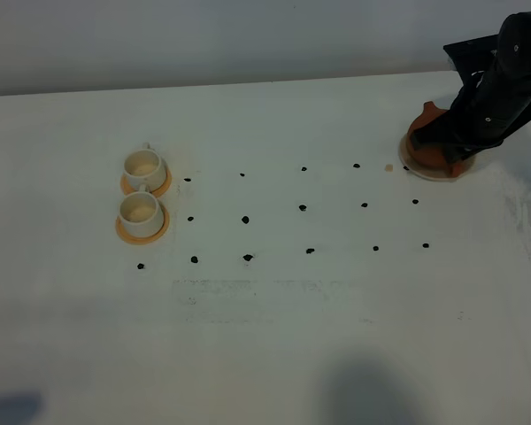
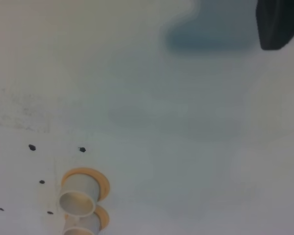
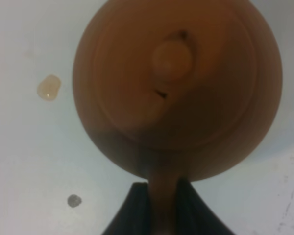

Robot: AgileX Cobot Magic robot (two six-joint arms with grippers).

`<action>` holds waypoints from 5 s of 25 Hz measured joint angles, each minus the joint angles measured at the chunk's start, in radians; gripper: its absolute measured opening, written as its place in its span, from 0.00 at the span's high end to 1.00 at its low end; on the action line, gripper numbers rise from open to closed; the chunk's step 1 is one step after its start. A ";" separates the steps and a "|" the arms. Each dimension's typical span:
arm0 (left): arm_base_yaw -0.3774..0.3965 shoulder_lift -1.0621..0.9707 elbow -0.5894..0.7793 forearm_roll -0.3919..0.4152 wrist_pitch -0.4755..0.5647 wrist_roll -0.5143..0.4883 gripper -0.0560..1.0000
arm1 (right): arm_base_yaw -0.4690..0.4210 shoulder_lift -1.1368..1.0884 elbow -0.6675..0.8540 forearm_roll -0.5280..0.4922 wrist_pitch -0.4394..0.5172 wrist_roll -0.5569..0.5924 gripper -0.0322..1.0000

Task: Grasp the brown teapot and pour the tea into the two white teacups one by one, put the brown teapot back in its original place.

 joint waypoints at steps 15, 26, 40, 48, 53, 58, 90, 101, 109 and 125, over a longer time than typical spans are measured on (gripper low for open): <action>0.000 0.000 0.000 0.000 0.000 0.000 0.64 | -0.010 -0.003 0.000 0.027 -0.038 -0.004 0.88; 0.000 0.000 0.000 0.000 0.000 0.000 0.64 | -0.029 -0.012 0.000 0.040 -0.075 -0.011 0.88; 0.000 0.000 0.000 0.000 0.000 0.000 0.64 | -0.030 -0.087 0.002 0.048 -0.130 -0.026 0.88; 0.000 0.000 0.000 0.000 0.000 0.000 0.64 | -0.011 -0.124 0.002 0.039 -0.140 -0.028 0.88; 0.000 0.000 0.000 0.000 0.000 0.000 0.64 | 0.040 -0.135 0.002 0.031 -0.158 -0.028 0.88; 0.000 0.000 0.000 0.000 0.000 0.000 0.64 | 0.108 -0.135 0.002 0.013 -0.163 -0.029 0.88; 0.000 0.000 0.000 0.000 0.000 0.000 0.64 | 0.494 -0.135 0.002 -0.023 -0.212 -0.029 0.88; 0.000 0.000 0.000 0.000 0.000 0.000 0.64 | 0.586 -0.135 0.002 -0.031 -0.193 -0.050 0.88; 0.000 0.000 0.000 0.000 0.000 0.000 0.64 | 0.607 -0.120 0.002 -0.051 -0.205 -0.058 0.88; 0.000 0.000 0.000 0.001 0.000 0.000 0.64 | 0.666 -0.056 0.002 -0.176 -0.252 -0.059 0.88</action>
